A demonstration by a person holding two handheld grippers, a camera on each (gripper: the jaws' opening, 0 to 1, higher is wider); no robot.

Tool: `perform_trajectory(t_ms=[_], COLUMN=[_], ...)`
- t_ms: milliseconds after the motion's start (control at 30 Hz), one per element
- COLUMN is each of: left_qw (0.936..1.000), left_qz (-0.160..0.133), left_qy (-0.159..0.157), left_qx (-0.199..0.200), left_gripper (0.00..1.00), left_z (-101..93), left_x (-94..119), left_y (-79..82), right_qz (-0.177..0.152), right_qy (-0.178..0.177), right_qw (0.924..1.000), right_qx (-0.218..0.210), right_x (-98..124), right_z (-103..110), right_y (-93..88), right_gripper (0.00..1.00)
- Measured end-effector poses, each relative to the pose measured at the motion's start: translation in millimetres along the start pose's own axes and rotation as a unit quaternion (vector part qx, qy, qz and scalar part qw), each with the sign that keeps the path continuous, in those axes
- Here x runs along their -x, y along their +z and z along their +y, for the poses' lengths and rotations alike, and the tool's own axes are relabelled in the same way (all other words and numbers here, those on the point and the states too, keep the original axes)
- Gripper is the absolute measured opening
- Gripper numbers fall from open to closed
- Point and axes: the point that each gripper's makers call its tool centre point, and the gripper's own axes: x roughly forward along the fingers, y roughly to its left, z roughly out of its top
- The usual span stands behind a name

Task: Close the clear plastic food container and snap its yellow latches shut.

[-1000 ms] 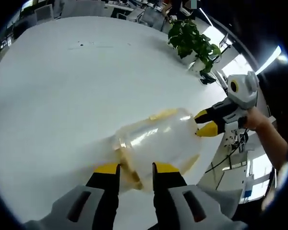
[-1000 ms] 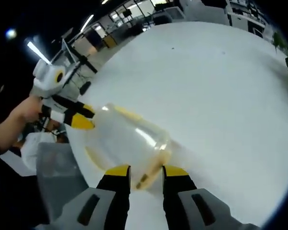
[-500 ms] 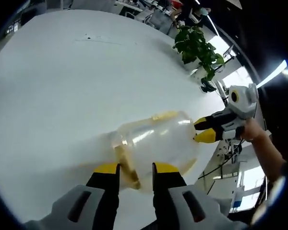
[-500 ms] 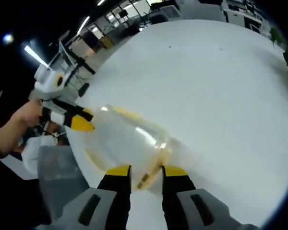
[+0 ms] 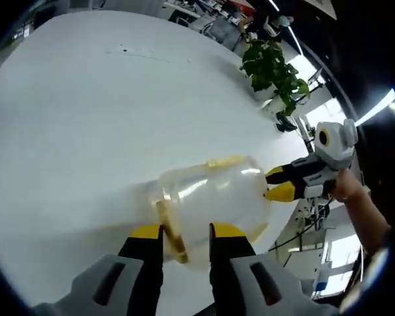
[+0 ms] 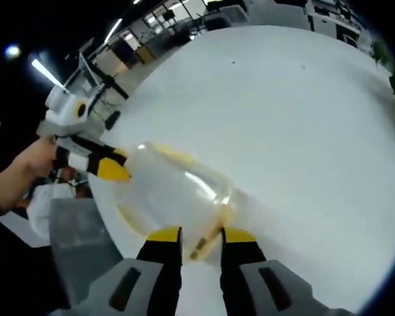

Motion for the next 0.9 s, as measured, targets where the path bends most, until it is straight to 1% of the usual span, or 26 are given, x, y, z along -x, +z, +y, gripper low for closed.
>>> perform_trajectory(t_ms=[33, 100, 133, 167, 267, 400, 433, 467, 500, 533, 567, 633, 667, 733, 800, 900], left_qw=[1.0, 1.0, 0.9999, 1.0, 1.0, 1.0, 1.0, 1.0, 1.0, 1.0, 0.9999, 0.9999, 0.9999, 0.9999, 0.9999, 1.0], left_qz=[-0.002, 0.0, 0.001, 0.003, 0.006, 0.005, 0.005, 0.005, 0.005, 0.008, 0.01, 0.013, 0.013, 0.012, 0.01, 0.004], left_qy=[-0.002, -0.005, -0.004, -0.003, 0.0, 0.005, 0.005, 0.004, 0.003, 0.004, 0.003, 0.004, 0.004, 0.003, 0.0, -0.001], left_qx=[0.003, 0.007, 0.01, 0.009, 0.003, 0.002, 0.002, 0.002, 0.004, 0.003, 0.003, 0.004, 0.005, 0.004, 0.004, 0.007], left_gripper=[0.24, 0.25, 0.25, 0.25, 0.25, 0.26, 0.26, 0.26, 0.26, 0.26, 0.26, 0.26, 0.26, 0.27, 0.27, 0.28], left_z=[2.1, 3.5, 4.0, 4.5, 3.8, 4.0, 5.1, 5.0, 5.9, 5.9, 5.1, 4.1, 3.4, 2.7, 2.0, 0.7], left_x=[-0.3, -1.1, -1.7, -1.5, -1.2, -0.9, -0.7, -0.7, -0.6, -0.4, -0.6, -0.3, -0.1, 0.2, 0.2, 0.6], left_y=[0.1, 0.8, 1.8, 2.3, 3.9, 5.9, 6.4, 7.1, 7.3, 7.4, 6.9, 7.0, 6.9, 6.9, 6.1, 6.0], right_qz=[0.0, -0.005, -0.005, -0.004, -0.007, 0.004, -0.002, 0.006, -0.001, -0.001, -0.004, -0.004, -0.007, -0.01, -0.005, -0.006], right_qy=[0.0, 0.004, 0.005, 0.003, 0.005, 0.009, 0.027, 0.031, 0.036, 0.032, 0.031, 0.032, 0.032, 0.032, 0.035, 0.035], right_qw=[1.0, 0.9988, 0.9995, 0.9996, 0.9994, 0.9991, 0.9986, 0.9969, 0.9961, 0.998, 0.9987, 0.9983, 0.9976, 0.9978, 0.9978, 0.9973], right_qx=[-0.001, -0.049, -0.03, -0.027, -0.034, -0.042, -0.045, -0.072, -0.08, -0.055, -0.041, -0.049, -0.061, -0.058, -0.055, -0.065], right_x=[0.2, -0.6, -0.7, -0.7, -0.5, -2.1, -5.6, -6.7, -8.7, -5.4, -5.2, -6.3, -5.8, -6.0, -6.0, -5.5], right_z=[-1.3, -2.6, -2.7, -1.8, -1.5, -3.5, -0.2, 0.5, 1.9, 1.5, 2.1, 0.8, 0.0, 0.4, 0.7, 1.1], right_y=[0.8, 2.6, 2.6, 2.4, 3.0, 4.9, 6.9, 2.7, 2.6, 3.4, 3.5, 3.1, 3.6, 3.2, 1.6, -0.4], right_gripper=[0.17, 0.16, 0.16, 0.17, 0.17, 0.18, 0.19, 0.22, 0.23, 0.23, 0.23, 0.22, 0.23, 0.23, 0.24, 0.24])
